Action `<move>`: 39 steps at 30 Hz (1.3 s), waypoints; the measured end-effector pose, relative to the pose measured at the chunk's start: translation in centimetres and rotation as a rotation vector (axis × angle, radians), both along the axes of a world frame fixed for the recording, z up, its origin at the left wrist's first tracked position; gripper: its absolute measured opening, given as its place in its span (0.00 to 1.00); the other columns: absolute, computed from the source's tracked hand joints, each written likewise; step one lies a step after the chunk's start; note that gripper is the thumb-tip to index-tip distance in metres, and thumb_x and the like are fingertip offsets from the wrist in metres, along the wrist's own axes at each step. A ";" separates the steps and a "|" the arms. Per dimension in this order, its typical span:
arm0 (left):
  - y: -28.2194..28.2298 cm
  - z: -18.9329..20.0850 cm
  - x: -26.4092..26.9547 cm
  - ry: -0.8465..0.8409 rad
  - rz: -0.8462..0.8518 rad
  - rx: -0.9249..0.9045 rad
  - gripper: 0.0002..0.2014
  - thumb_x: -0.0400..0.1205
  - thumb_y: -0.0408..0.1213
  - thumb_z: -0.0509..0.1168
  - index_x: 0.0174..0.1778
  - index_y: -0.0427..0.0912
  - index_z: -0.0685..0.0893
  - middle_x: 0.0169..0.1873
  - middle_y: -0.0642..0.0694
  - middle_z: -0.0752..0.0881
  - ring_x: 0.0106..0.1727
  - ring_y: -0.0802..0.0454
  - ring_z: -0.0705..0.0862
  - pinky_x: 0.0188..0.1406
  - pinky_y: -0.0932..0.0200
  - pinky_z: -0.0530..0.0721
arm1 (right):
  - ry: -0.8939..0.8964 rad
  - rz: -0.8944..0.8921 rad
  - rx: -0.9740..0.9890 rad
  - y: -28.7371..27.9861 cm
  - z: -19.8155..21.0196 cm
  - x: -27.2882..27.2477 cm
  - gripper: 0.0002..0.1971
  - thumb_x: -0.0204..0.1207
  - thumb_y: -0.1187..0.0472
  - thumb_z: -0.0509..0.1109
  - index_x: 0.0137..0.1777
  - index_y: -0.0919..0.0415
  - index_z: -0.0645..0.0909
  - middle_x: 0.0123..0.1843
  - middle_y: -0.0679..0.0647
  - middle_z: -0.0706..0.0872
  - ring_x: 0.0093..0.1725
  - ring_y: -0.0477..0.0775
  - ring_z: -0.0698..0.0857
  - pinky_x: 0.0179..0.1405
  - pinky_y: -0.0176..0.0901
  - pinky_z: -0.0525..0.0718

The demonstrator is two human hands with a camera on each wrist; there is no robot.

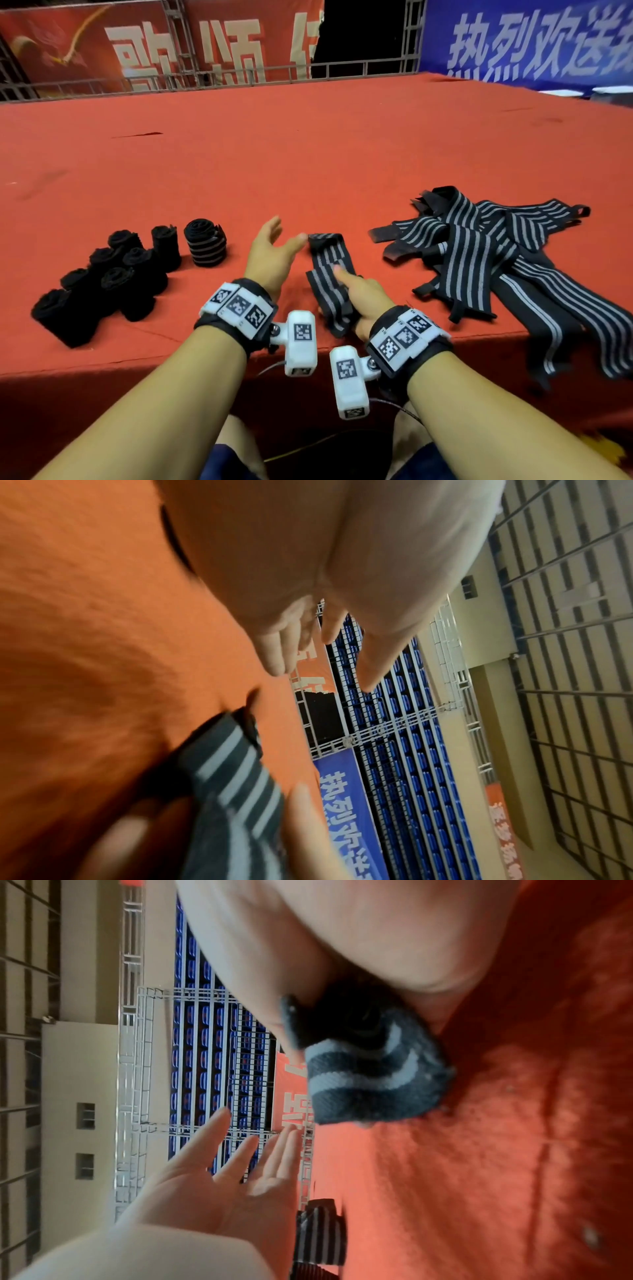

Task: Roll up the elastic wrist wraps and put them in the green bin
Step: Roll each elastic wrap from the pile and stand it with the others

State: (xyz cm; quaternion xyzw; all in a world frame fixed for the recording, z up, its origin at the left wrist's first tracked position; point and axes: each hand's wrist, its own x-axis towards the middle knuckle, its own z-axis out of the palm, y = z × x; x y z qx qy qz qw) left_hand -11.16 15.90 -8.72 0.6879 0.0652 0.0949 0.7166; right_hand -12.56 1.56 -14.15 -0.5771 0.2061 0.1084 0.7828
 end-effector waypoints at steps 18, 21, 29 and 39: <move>0.3 -3.9 -3.3 0.105 0.103 0.145 0.12 0.83 0.28 0.71 0.61 0.43 0.83 0.44 0.40 0.91 0.42 0.44 0.92 0.42 0.44 0.92 | -0.127 0.234 -0.239 -1.1 1.2 -2.4 0.10 0.74 0.74 0.74 0.54 0.70 0.89 0.48 0.66 0.93 0.44 0.61 0.93 0.48 0.55 0.93; -0.1 -3.8 -3.9 0.148 0.018 0.162 0.18 0.82 0.23 0.69 0.65 0.43 0.80 0.39 0.45 0.90 0.37 0.50 0.90 0.32 0.54 0.86 | -0.158 0.251 -0.346 -1.1 0.8 -2.6 0.08 0.70 0.72 0.77 0.48 0.70 0.88 0.47 0.67 0.93 0.42 0.61 0.93 0.44 0.56 0.93; -1.5 -3.5 -4.8 0.289 -0.191 0.441 0.18 0.81 0.43 0.69 0.66 0.45 0.77 0.46 0.46 0.89 0.41 0.52 0.88 0.40 0.53 0.86 | -0.261 0.093 -0.489 -2.1 2.4 -2.7 0.18 0.70 0.55 0.82 0.29 0.56 0.75 0.30 0.52 0.83 0.39 0.58 0.86 0.50 0.62 0.87; -1.2 -4.6 -4.2 0.299 -0.204 0.639 0.13 0.78 0.43 0.77 0.34 0.46 0.80 0.30 0.49 0.85 0.34 0.50 0.83 0.45 0.47 0.88 | -0.135 0.275 -0.775 -2.4 1.0 -3.0 0.21 0.66 0.47 0.81 0.24 0.58 0.76 0.23 0.52 0.83 0.27 0.58 0.85 0.28 0.46 0.79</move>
